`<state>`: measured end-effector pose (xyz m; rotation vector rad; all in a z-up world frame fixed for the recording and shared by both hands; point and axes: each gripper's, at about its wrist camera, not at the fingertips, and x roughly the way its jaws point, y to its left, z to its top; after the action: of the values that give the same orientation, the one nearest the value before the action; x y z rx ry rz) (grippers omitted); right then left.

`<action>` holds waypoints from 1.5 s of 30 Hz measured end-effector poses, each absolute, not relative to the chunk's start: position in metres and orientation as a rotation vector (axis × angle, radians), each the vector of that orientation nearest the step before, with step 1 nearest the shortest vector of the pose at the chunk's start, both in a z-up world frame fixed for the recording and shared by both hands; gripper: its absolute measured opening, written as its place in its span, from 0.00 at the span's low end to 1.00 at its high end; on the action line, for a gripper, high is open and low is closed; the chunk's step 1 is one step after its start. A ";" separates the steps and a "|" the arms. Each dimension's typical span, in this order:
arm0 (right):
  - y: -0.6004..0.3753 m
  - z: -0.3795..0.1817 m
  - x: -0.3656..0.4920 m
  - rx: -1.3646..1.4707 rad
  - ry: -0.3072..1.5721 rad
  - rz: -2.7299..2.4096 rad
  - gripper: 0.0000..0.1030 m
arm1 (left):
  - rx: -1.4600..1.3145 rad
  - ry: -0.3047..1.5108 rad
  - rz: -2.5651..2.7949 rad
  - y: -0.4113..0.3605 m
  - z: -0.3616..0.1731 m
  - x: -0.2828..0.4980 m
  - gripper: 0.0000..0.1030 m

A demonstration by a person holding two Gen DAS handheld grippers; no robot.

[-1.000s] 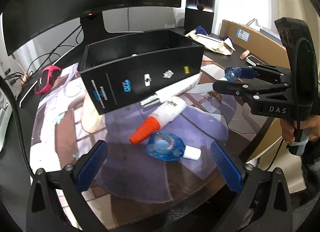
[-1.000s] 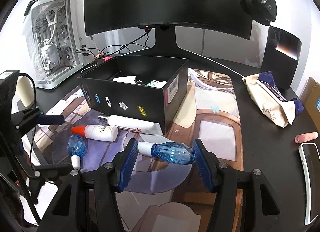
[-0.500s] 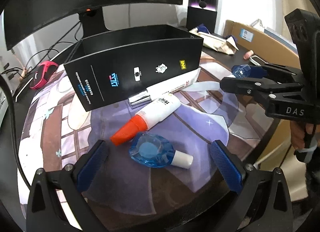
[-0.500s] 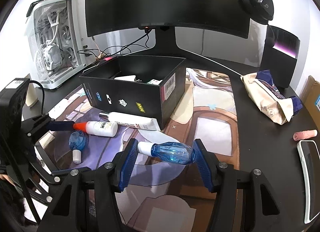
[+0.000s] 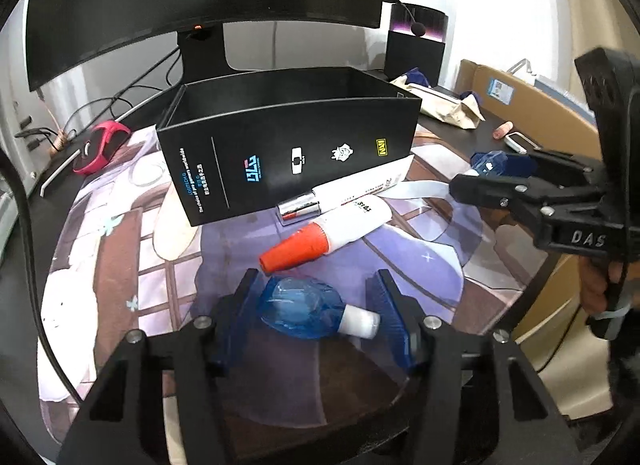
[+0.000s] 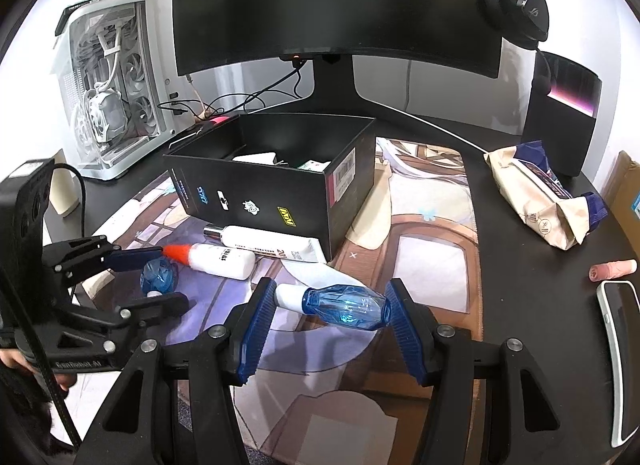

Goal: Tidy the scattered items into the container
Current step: 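Close the left gripper on the blue round dispenser while the right gripper lifts the spray bottle, then carry the spray bottle and blue dispenser over the black box with both grippers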

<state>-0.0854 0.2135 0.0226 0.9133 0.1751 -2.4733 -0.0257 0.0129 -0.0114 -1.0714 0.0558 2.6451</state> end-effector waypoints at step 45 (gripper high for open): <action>0.196 0.061 -0.074 0.811 0.249 -2.488 0.55 | -0.927 0.047 2.741 -0.032 0.053 -0.025 0.55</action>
<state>-0.0744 0.1956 0.0608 0.8110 0.2491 -2.4878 -0.0253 -0.0319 0.0532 -0.9273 0.0470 2.7412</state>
